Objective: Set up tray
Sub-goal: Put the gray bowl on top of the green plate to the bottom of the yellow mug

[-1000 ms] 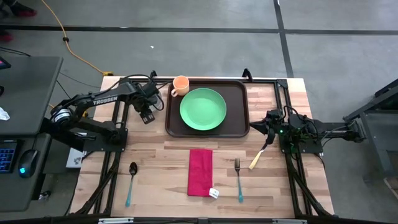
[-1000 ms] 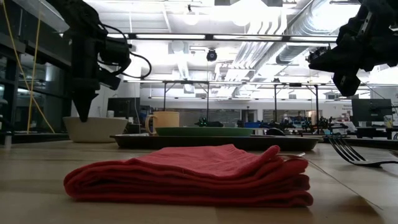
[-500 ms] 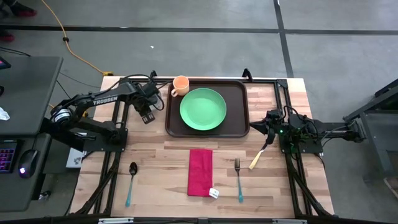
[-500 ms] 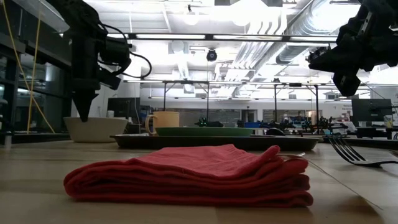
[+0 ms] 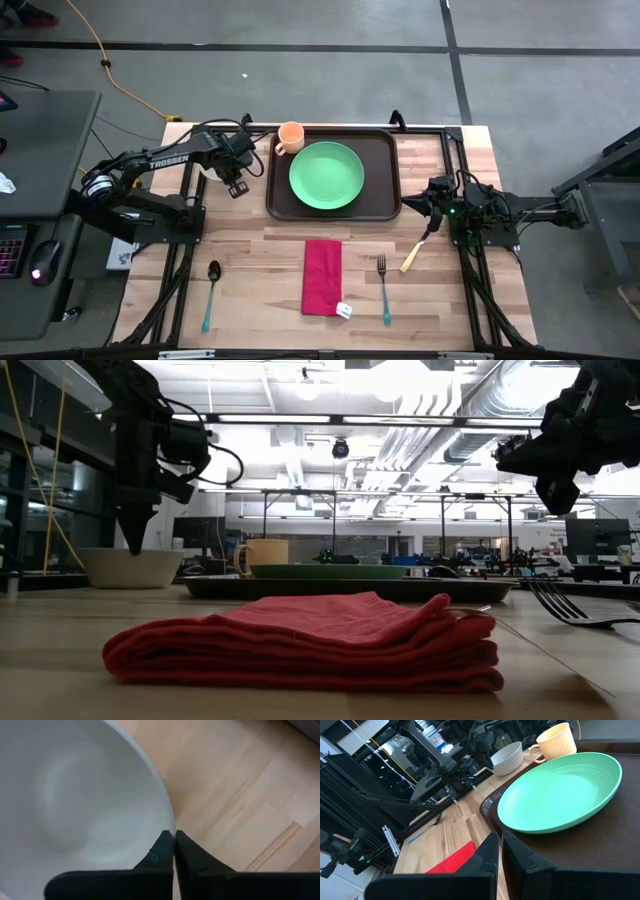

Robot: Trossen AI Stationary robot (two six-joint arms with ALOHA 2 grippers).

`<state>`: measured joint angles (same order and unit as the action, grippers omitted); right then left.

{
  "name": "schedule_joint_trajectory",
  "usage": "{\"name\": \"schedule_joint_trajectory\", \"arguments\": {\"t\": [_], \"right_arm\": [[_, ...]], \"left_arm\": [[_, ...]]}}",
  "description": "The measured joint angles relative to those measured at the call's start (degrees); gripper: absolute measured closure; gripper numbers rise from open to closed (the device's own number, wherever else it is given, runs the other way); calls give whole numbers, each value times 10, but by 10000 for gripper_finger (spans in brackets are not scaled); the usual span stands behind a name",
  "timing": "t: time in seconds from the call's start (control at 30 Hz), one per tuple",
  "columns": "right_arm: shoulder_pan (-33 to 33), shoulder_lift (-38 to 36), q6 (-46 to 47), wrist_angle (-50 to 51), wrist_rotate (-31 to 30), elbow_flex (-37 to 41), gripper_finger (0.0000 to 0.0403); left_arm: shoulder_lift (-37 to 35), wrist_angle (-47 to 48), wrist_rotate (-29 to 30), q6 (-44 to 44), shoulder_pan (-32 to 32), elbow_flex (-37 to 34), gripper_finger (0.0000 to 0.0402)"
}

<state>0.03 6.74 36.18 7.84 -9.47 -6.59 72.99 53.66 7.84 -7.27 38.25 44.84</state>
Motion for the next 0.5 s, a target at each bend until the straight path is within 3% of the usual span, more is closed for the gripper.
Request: {"name": "schedule_joint_trajectory", "arguments": {"t": [0.13,0.5], "right_arm": [[0,0,0,0,0,0,402],[0,0,0,0,0,0,402]], "left_arm": [[0,0,-1,0,0,0,390],[-3,53,-5,17,0,28,391]]}}
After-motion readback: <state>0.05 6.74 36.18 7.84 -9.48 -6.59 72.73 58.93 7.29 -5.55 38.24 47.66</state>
